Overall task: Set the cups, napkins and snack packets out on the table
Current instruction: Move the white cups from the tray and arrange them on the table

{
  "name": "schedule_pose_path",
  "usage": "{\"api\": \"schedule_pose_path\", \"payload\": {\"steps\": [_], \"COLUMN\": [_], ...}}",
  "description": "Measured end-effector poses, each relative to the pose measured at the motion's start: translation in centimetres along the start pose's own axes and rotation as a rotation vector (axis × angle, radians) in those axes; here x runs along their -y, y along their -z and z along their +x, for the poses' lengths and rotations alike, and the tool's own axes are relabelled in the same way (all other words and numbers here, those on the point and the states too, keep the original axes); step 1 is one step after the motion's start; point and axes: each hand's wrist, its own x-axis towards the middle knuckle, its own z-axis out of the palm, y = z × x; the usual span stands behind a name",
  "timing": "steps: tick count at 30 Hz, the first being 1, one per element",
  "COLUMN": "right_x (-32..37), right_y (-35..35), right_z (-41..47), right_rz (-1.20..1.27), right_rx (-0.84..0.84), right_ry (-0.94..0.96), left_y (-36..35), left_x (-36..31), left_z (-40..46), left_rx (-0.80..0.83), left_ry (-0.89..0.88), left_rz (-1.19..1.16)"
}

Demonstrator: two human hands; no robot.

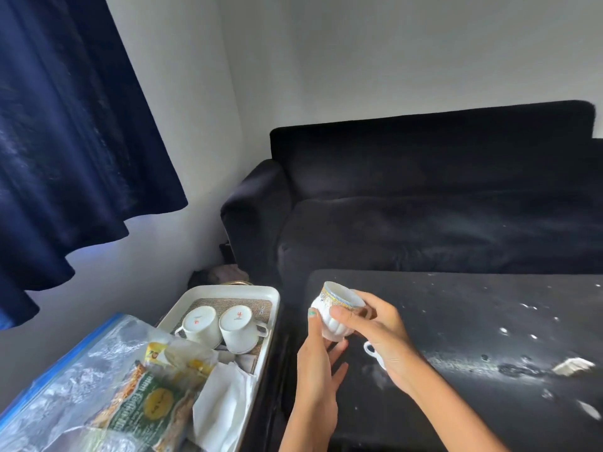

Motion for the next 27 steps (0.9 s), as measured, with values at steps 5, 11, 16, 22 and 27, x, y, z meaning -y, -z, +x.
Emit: {"api": "schedule_pose_path", "payload": {"steps": [5, 11, 16, 22, 27], "right_x": [-0.2, -0.1, -1.1, -3.8, -6.6], "right_y": [1.8, 3.5, 6.0, 9.7, 12.0], "right_z": [-0.7, -1.7, -2.7, -3.9, -3.9], "right_rz": [-0.131, -0.690, -0.826, -0.985, -0.999], "right_rx": [-0.147, -0.358, -0.353, -0.356, -0.400], "right_ry": [0.053, 0.234, 0.217, 0.111, 0.018], "left_y": [-1.5, -2.8, -3.8, -5.4, -6.6], "left_x": [1.1, 2.8, 5.1, 9.5, 12.4], "left_z": [-0.7, -0.4, -0.1, 0.5, 1.4], "left_rx": [-0.065, 0.053, 0.172, 0.197, 0.241], "left_ry": [-0.206, -0.424, -0.392, -0.304, -0.188], "left_rz": [0.294, 0.580, 0.572, 0.623, 0.627]}}
